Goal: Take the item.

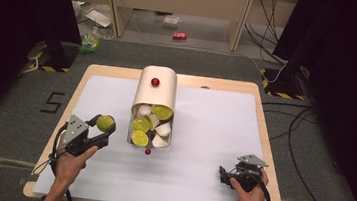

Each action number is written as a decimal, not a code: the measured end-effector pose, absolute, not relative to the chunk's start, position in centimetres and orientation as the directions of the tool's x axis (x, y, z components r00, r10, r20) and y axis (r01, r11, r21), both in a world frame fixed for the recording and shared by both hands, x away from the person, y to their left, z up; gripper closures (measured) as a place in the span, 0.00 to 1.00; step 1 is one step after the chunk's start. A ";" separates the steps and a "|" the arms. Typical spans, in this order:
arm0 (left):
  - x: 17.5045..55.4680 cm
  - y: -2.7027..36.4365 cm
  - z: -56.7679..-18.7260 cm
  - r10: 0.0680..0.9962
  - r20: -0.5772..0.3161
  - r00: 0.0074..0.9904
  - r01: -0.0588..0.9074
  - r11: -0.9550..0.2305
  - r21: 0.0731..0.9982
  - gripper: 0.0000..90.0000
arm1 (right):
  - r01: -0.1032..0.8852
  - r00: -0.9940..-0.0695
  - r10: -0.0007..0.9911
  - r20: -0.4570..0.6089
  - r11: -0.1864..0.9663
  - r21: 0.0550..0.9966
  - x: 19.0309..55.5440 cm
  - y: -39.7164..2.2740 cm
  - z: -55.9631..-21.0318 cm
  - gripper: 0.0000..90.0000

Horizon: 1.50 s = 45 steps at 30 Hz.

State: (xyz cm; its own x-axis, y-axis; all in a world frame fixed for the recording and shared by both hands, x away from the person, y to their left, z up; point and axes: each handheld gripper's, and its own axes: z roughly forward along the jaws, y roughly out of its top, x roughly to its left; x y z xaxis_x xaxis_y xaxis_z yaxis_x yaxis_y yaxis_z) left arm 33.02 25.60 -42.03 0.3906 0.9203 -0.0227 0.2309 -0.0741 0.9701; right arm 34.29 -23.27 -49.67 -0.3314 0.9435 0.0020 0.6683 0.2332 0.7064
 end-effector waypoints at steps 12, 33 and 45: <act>33.3 25.9 -43.8 0.923 -0.020 0.383 0.253 -0.084 0.964 0.45 | 0.668 -0.331 0.944 0.002 0.233 0.706 34.3 -23.3 -49.7 0.05; 33.2 26.4 -48.8 0.943 -0.023 0.332 0.313 -0.087 0.946 0.45 | 0.668 -0.331 0.944 0.002 0.233 0.706 34.3 -23.3 -49.7 0.05; 33.3 26.7 -49.7 0.948 -0.036 0.317 0.354 -0.083 0.932 0.45 | 0.669 -0.331 0.944 0.002 0.233 0.706 34.3 -23.3 -49.7 0.05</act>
State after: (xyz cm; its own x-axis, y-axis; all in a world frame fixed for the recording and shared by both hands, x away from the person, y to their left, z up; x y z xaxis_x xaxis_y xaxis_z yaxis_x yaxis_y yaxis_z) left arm 33.30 26.75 -49.73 0.3166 0.9479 -0.0363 0.3540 -0.0826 0.9316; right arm 34.29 -23.26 -49.67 -0.3314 0.9435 0.0021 0.6686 0.2333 0.7061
